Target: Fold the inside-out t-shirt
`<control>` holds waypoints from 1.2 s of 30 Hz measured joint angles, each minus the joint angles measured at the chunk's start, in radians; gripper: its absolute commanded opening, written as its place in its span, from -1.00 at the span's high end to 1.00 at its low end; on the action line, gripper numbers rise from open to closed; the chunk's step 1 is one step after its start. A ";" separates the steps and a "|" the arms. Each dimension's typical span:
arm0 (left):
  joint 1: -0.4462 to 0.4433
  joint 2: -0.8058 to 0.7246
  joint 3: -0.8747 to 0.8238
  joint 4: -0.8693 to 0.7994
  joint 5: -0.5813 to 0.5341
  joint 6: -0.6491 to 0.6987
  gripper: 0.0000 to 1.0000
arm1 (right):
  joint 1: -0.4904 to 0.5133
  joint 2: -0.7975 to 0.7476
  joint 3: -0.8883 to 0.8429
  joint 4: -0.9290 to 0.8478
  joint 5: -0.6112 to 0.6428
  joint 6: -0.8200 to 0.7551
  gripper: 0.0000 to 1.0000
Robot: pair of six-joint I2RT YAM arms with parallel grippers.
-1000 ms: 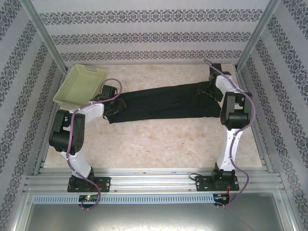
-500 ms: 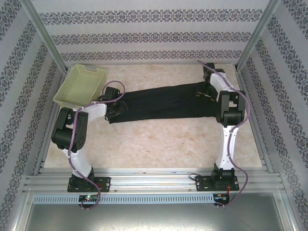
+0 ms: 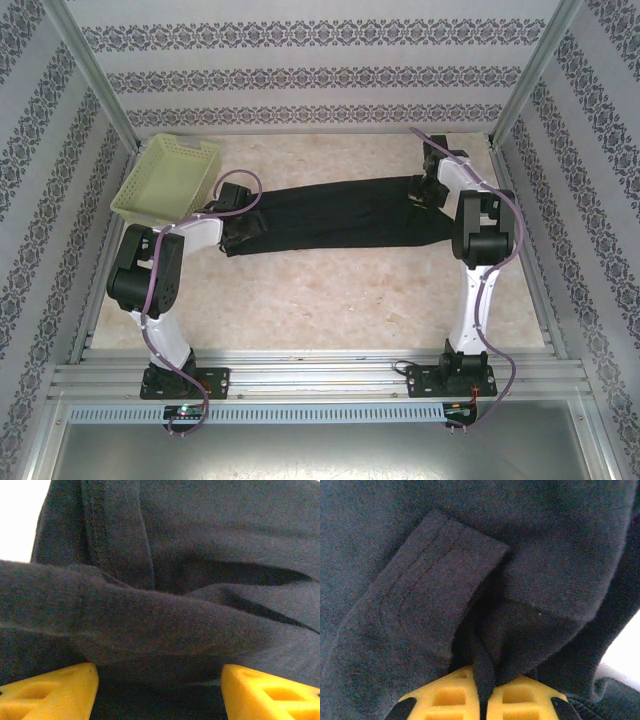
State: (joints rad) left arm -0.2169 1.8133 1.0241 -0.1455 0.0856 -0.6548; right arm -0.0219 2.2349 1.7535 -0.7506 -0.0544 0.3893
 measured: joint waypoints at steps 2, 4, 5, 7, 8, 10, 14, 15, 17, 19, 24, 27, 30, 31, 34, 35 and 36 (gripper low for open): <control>-0.002 -0.002 -0.005 0.005 -0.001 0.000 -0.34 | -0.008 -0.036 -0.057 0.022 -0.015 0.005 1.00; -0.008 -0.008 -0.014 0.015 -0.008 0.000 -0.34 | -0.016 -0.079 -0.115 0.039 -0.018 0.008 1.00; -0.012 -0.011 -0.021 0.020 -0.012 0.000 -0.34 | -0.020 -0.105 -0.146 0.047 -0.011 0.008 1.00; -0.027 -0.021 -0.034 0.023 -0.019 0.000 -0.34 | -0.023 -0.153 -0.189 0.049 0.013 0.007 1.00; -0.042 -0.029 -0.043 0.023 -0.022 0.000 -0.34 | -0.026 -0.182 -0.208 0.048 0.035 0.007 1.00; -0.074 -0.047 -0.060 0.023 -0.023 0.000 -0.34 | -0.027 -0.240 -0.237 0.045 0.087 0.006 1.00; -0.146 -0.090 -0.089 -0.005 -0.002 -0.003 -0.36 | -0.026 -0.367 -0.271 0.039 0.201 -0.005 1.00; -0.161 -0.106 -0.092 -0.025 0.001 -0.004 -0.37 | -0.019 -0.394 -0.271 0.033 0.235 -0.013 1.00; -0.177 -0.144 -0.093 -0.058 0.005 -0.004 -0.39 | -0.005 -0.432 -0.267 0.022 0.304 -0.032 1.00; -0.180 -0.189 -0.093 -0.075 0.004 -0.004 -0.40 | 0.019 -0.447 -0.256 0.010 0.369 -0.056 1.00; -0.176 -0.241 -0.085 -0.097 -0.031 0.000 -0.39 | 0.140 -0.438 -0.230 -0.030 0.522 -0.123 1.00; -0.166 -0.214 -0.085 -0.100 -0.029 0.001 -0.35 | 0.226 -0.429 -0.204 -0.056 0.576 -0.153 1.00; -0.160 -0.172 -0.085 -0.100 -0.018 0.001 -0.30 | 0.315 -0.419 -0.167 -0.089 0.604 -0.163 1.00; -0.159 -0.161 -0.085 -0.099 -0.012 0.001 -0.28 | 0.343 -0.413 -0.151 -0.102 0.610 -0.163 1.00; -0.159 -0.128 -0.085 -0.094 0.005 0.001 -0.23 | 0.437 -0.370 -0.072 -0.148 0.611 -0.161 1.00; -0.158 -0.119 -0.085 -0.089 0.012 0.001 -0.20 | 0.468 -0.348 -0.040 -0.163 0.603 -0.158 1.00; -0.158 -0.108 -0.085 -0.083 0.019 0.003 -0.18 | 0.497 -0.323 -0.006 -0.177 0.589 -0.153 1.00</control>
State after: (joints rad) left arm -0.3748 1.7050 0.9394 -0.2287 0.1051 -0.6521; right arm 0.4747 1.9114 1.7470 -0.9279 0.5343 0.2367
